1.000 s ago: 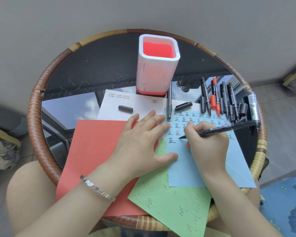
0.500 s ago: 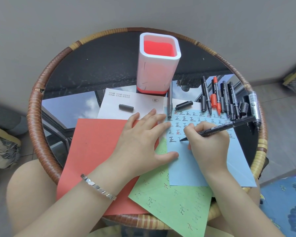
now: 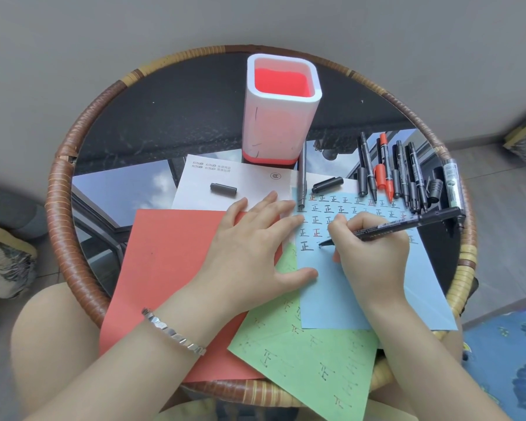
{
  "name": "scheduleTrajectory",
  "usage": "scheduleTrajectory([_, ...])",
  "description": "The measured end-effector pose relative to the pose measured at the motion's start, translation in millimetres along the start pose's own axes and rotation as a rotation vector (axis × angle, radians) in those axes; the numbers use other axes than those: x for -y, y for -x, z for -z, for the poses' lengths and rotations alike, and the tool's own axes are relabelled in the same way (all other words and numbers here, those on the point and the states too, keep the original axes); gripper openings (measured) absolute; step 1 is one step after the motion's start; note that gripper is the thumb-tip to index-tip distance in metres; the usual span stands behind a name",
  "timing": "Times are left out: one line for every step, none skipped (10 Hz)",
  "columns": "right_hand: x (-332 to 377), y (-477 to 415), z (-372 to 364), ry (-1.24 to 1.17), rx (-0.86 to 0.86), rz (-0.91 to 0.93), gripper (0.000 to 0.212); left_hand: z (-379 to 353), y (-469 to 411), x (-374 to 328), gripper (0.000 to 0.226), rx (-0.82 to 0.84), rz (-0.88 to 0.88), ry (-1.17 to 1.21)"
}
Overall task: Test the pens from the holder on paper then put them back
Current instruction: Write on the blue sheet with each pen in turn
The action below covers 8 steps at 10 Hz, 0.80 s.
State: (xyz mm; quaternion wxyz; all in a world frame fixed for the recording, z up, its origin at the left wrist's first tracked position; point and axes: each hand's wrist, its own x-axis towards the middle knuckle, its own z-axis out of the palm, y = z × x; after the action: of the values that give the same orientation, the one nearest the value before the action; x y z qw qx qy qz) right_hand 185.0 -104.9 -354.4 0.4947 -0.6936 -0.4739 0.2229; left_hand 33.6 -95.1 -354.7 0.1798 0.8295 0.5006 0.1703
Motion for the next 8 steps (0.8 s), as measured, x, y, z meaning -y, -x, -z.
scheduleTrajectory([-2.1, -0.3, -1.1, 0.023, 0.0, 0.014, 0.038, -0.1, 0.2, -0.1, 0.079, 0.001, 0.001, 0.003])
scheduleTrajectory([-3.0, 0.3, -0.2, 0.017, 0.002, 0.004, 0.037, 0.2, 0.4, -0.3, 0.08, 0.0, 0.003, 0.005])
scheduleTrajectory([-2.4, 0.2, 0.9, -0.001, -0.003, 0.001, 0.036, 0.1, 0.4, -0.4, 0.08, -0.003, 0.001, 0.006])
scheduleTrajectory([-2.0, 0.7, -1.0, 0.012, 0.028, 0.012, 0.039, -0.1, 0.0, -0.2, 0.079, -0.008, -0.003, 0.004])
scheduleTrajectory([-2.0, 1.2, -0.3, 0.002, 0.002, 0.002, 0.033, -0.4, -0.2, -0.3, 0.079, -0.007, -0.006, 0.001])
scheduleTrajectory([0.6, 1.2, 2.7, 0.031, -0.042, -0.014, 0.03, -0.4, 0.1, 0.2, 0.079, -0.009, -0.008, -0.003])
scheduleTrajectory([1.9, 0.3, 3.6, -0.007, -0.038, -0.031, 0.031, -0.8, 0.0, 0.5, 0.078, -0.013, -0.017, 0.002])
scheduleTrajectory([0.3, -3.2, 5.5, -0.116, -0.09, -0.063, 0.037, -2.1, 0.6, 1.4, 0.075, -0.04, -0.039, 0.03])
